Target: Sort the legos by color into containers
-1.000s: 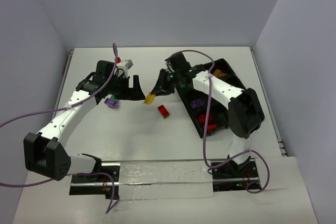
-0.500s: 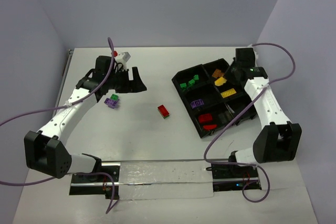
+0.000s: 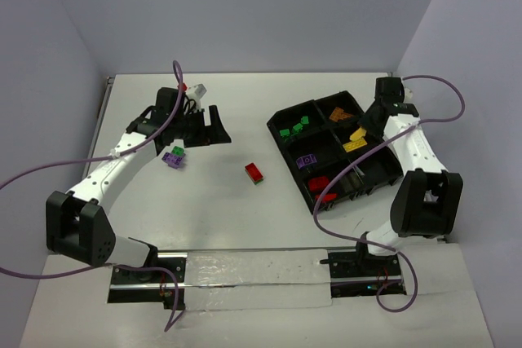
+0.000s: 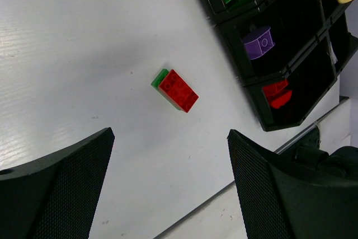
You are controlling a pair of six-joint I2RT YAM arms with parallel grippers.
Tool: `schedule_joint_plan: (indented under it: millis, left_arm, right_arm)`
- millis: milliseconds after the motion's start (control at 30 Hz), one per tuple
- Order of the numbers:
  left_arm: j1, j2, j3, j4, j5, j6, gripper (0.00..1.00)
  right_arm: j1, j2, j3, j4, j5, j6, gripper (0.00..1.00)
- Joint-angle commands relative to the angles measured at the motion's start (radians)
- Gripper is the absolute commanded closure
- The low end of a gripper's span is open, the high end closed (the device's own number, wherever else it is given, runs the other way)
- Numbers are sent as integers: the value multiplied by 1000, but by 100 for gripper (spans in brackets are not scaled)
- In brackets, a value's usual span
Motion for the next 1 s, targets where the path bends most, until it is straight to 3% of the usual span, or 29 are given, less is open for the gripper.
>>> schedule_joint_plan:
  millis: [0, 67, 233, 333, 467, 533, 633, 767, 967]
  left_arm:
    - [-10, 5, 50, 17, -19, -13, 10]
    - [-9, 2, 47, 14, -34, -13, 9]
    - [-9, -7, 59, -1, -115, -34, 9]
    - [-6, -42, 32, 29, -227, -81, 9]
    - [2, -61, 13, 42, -277, -114, 9]
    - [2, -66, 16, 16, -386, -138, 12]
    - [3, -113, -7, -48, -665, -234, 12]
    - [12, -145, -41, -70, -699, -259, 12]
    - [12, -174, -79, -78, -724, -274, 13]
  right_arm:
    - [-4, 18, 38, 47, 40, 3, 41]
    - [-1, 5, 47, 47, 35, 0, 34]
    - [49, -61, 39, 62, -9, -9, 35]
    - [173, -116, 20, 83, -32, -39, 36]
    - [379, -148, -28, 139, -56, -59, 36]
    - [504, -129, -27, 145, -64, -55, 36]
    - [631, -37, -18, 162, -119, -63, 36]
    - [769, 100, 30, 168, -195, -154, 36]
    - [898, 268, 110, 120, -119, -265, 35]
